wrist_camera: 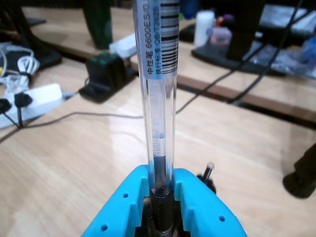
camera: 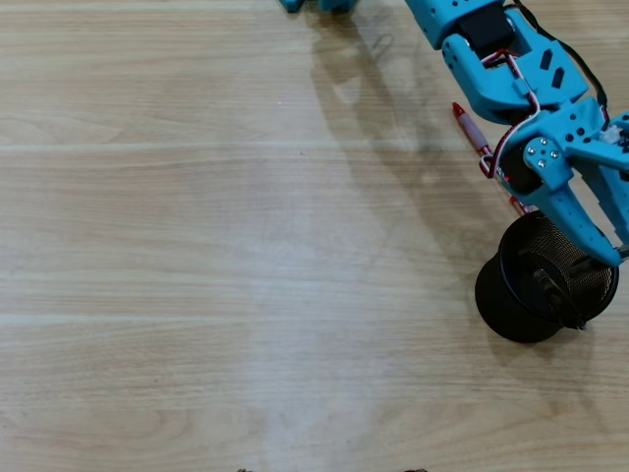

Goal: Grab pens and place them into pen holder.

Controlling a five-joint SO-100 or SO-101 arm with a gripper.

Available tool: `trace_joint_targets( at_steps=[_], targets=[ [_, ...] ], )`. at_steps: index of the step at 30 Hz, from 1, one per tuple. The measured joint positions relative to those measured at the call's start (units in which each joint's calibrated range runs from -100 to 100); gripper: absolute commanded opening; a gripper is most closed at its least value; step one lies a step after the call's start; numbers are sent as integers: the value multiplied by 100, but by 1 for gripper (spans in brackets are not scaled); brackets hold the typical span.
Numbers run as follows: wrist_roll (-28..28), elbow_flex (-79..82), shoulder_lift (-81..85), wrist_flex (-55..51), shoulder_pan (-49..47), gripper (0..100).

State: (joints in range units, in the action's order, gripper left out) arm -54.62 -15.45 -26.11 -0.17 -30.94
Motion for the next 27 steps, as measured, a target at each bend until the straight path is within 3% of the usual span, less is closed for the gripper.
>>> trace_joint_targets(
  at_steps=[8,13,18,19,23,27],
  targets=[
    [83,832,-17,724,-8,14],
    [537,1080,-8,2033,0,15],
    [751,1319,279,1990,0,15],
    [1090,1355,804,1292,0,15],
    [1570,1071,2353,-1593,34,16],
    [1294,770,3394,-5254,447,19]
  ],
)
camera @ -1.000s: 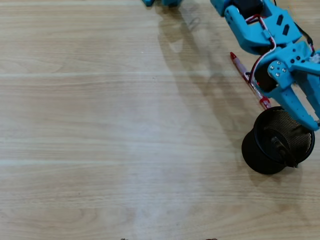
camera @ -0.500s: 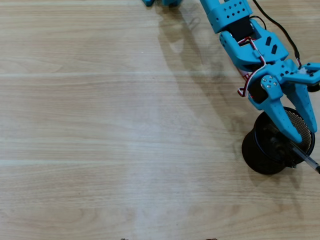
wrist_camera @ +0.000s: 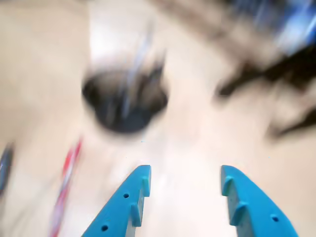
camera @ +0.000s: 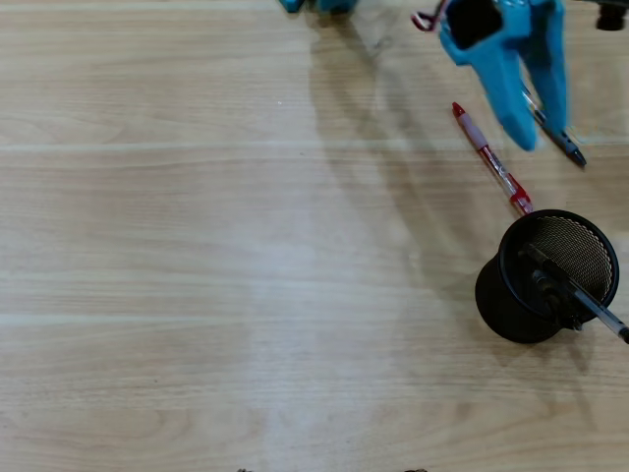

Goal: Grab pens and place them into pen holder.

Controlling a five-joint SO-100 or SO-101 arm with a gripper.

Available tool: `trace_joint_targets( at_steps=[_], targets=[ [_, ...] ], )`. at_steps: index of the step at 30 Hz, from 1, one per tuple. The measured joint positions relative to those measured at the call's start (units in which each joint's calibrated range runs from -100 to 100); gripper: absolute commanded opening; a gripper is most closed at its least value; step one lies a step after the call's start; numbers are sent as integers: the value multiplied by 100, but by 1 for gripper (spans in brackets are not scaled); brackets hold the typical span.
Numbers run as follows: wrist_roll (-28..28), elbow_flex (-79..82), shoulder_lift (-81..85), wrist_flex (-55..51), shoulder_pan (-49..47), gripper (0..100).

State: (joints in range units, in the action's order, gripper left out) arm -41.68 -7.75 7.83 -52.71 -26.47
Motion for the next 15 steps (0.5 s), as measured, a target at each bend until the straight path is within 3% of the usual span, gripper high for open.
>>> trace_joint_targets(
  at_steps=[2,4,5,7,12,15],
  targets=[
    [-772,292,42,-2524,-42,20],
    [-1346,469,59,-3428,-228,20],
    [-1956,930,34,-3437,-591,20],
    [-2243,1248,-152,-3118,-920,20],
    [-2379,1735,-1100,-1111,-1410,20],
    [-2384,1735,-1617,-439,-1680,20]
  ],
)
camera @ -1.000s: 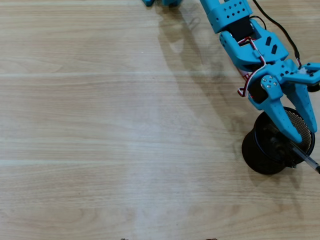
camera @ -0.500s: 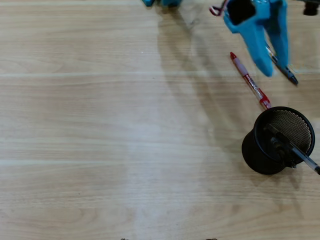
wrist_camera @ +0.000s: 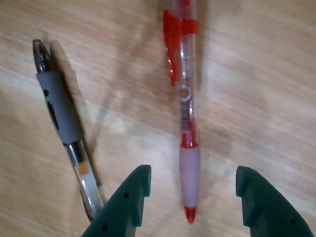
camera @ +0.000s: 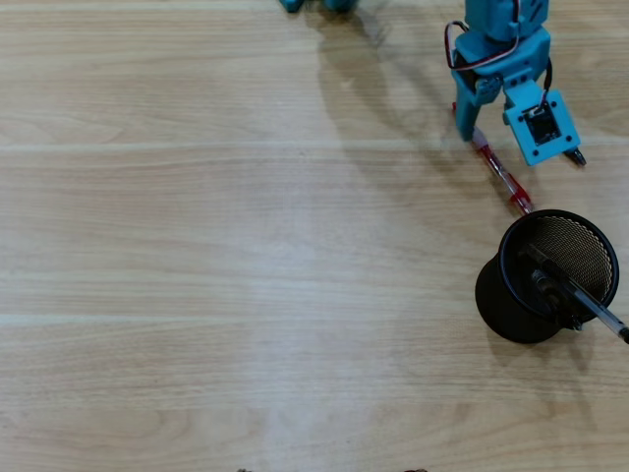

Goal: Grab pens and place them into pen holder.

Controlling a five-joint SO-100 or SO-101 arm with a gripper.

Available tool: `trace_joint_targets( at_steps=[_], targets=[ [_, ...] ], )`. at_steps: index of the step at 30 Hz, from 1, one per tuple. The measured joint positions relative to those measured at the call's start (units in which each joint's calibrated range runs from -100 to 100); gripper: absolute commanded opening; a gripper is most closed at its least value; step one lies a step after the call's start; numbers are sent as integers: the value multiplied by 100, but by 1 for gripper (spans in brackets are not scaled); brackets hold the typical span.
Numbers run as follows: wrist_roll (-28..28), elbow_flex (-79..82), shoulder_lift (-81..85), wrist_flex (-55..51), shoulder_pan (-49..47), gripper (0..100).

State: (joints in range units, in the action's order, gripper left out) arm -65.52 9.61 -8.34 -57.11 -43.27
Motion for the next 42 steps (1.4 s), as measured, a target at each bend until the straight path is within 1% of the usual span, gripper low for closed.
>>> trace_joint_targets(
  at_steps=[2,10,12,14,16,18,23,29,30,33,35,37,39,42],
  targets=[
    [-5,0,-322,189,-42,20],
    [-5,292,-601,241,-135,19],
    [-5,416,-592,258,-135,13],
    [-16,620,-567,258,-144,2],
    [-42,726,-542,267,-101,3],
    [-42,841,-516,293,-8,1],
    [-52,938,-415,319,127,2],
    [-52,992,220,198,177,2],
    [-52,983,567,-112,177,2],
    [-52,779,906,-749,287,2],
    [-52,336,1193,-1783,422,2],
    [-52,-115,1337,-3092,540,2],
    [-47,-540,1430,-3885,667,2],
    [94,-1071,1456,-3945,718,2]
  ],
)
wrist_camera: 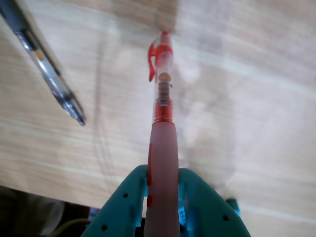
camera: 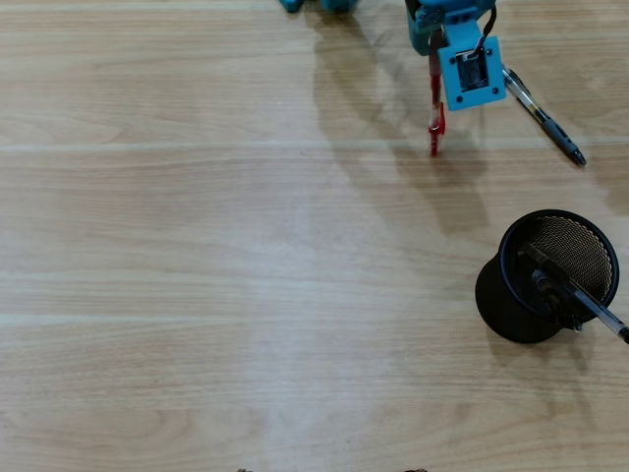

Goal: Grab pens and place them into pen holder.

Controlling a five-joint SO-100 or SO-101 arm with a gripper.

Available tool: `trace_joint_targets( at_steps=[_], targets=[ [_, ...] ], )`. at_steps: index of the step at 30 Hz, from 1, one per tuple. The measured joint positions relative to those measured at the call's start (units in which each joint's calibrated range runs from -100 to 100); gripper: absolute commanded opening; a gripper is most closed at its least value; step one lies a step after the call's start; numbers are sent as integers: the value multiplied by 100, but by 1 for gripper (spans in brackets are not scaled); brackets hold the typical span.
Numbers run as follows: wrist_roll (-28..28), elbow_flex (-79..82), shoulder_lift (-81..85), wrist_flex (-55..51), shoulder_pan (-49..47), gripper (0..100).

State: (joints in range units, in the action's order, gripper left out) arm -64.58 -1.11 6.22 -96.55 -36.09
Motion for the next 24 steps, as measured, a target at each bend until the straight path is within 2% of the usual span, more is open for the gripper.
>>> trace_joint_targets(
  at_steps=[4,13,20,24],
  targets=[
    [386,-487,8,861,0,2],
    [1528,-531,0,4772,-76,2],
    [1575,274,-288,7597,-84,2],
    [1148,947,-745,9681,-59,2]
  ],
)
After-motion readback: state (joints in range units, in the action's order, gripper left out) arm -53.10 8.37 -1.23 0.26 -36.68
